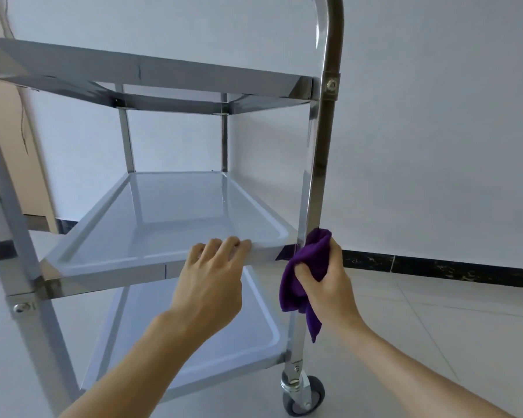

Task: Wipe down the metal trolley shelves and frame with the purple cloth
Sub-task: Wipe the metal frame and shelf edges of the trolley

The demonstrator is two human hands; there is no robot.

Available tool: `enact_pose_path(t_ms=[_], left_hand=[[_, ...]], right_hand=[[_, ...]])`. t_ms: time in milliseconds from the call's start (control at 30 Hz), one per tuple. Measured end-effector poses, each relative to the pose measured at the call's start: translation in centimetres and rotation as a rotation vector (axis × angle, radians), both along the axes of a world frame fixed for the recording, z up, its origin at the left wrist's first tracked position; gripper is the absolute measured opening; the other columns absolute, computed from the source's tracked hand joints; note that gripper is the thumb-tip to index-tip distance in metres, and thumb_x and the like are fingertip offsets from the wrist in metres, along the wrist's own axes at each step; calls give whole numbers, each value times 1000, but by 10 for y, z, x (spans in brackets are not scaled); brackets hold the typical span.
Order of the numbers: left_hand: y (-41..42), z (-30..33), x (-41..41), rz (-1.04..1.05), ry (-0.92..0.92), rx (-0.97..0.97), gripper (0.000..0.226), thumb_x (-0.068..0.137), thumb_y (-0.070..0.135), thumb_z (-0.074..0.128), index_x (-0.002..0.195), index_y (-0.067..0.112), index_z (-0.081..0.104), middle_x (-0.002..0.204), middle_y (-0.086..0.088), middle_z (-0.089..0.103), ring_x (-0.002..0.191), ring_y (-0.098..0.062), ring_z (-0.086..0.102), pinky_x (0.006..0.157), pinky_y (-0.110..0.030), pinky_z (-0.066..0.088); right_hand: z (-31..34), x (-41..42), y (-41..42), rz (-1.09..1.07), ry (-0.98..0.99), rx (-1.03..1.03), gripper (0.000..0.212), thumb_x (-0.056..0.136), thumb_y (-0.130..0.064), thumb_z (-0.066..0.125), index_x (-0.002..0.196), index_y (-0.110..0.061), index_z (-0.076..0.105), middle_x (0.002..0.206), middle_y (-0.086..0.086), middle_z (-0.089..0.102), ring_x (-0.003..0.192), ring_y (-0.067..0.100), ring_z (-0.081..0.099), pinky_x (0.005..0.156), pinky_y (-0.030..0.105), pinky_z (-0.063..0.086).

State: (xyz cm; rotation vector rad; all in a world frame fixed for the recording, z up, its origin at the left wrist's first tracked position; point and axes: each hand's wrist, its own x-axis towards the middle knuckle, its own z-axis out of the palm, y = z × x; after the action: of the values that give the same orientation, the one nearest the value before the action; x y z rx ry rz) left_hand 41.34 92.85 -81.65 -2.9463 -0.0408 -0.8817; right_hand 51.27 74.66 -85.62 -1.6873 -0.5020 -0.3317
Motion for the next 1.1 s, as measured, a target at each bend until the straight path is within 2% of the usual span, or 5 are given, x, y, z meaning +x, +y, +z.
enact_pose_path(t_ms=[233,533,700,933,1100], left_hand=[[-13,0,-3,25,-12,9,58,78,6,61,136,5,53,126,-9,60,113,-34,57,101,-48,43],[-12,-3,0,8,-67,-52,54,76,-3,59,129,4,59,119,-10,63,106,-36,58,98,-47,41],[-12,-5,0,4,-77,-60,56,77,-4,57,132,4,57,123,-11,62,110,-36,57,101,-46,38],[-12,-5,-2,9,-70,-67,58,81,-1,52,139,6,51,131,-11,58,116,-35,53,106,-44,33],[-10,-7,-2,-2,-75,-66,58,84,2,50,142,7,48,135,-9,55,121,-33,50,108,-42,30]], right_hand=[[-68,-16,-2,26,231,-141,45,89,-18,66,125,-29,42,101,-5,65,87,8,65,64,13,48],[-7,-1,-6,36,46,-92,50,82,-23,71,107,-55,41,98,-21,62,90,-4,60,66,11,49],[-51,-6,0,16,46,-69,44,88,-21,66,119,-39,41,103,-11,61,92,5,61,72,15,51],[-108,-10,-6,41,239,-290,39,92,-19,61,119,-30,35,109,-3,57,97,6,57,72,10,43],[-136,-11,-5,42,439,-519,47,93,-18,60,132,-10,35,118,5,57,104,20,59,85,25,46]])
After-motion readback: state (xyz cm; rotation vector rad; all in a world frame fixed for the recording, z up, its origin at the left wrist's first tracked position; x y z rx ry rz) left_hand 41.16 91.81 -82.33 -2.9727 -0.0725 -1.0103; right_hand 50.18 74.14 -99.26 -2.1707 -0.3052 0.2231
